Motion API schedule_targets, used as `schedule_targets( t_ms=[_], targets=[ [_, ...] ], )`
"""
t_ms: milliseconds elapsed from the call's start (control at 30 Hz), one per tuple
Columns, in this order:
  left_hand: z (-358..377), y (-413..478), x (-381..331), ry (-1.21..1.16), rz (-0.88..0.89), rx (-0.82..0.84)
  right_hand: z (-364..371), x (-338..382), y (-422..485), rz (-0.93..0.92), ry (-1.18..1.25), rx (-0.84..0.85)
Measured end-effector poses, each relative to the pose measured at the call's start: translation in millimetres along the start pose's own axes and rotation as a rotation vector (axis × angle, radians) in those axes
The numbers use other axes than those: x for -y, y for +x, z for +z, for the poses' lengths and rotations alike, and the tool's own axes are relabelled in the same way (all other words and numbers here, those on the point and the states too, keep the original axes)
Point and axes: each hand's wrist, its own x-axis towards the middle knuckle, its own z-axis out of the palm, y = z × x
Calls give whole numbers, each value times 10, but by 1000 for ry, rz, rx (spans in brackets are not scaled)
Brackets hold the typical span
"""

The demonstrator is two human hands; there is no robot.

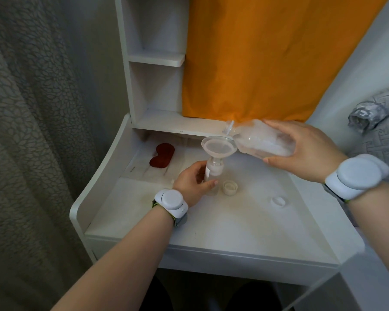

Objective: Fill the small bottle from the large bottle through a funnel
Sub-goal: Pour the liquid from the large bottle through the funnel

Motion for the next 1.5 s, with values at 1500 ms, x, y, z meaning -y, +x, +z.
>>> schedule_targets(
  t_ms=[1500],
  targets=[
    [-5,-17,-9,13,7,6,-89,97,14,-22,-200,6]
  ],
)
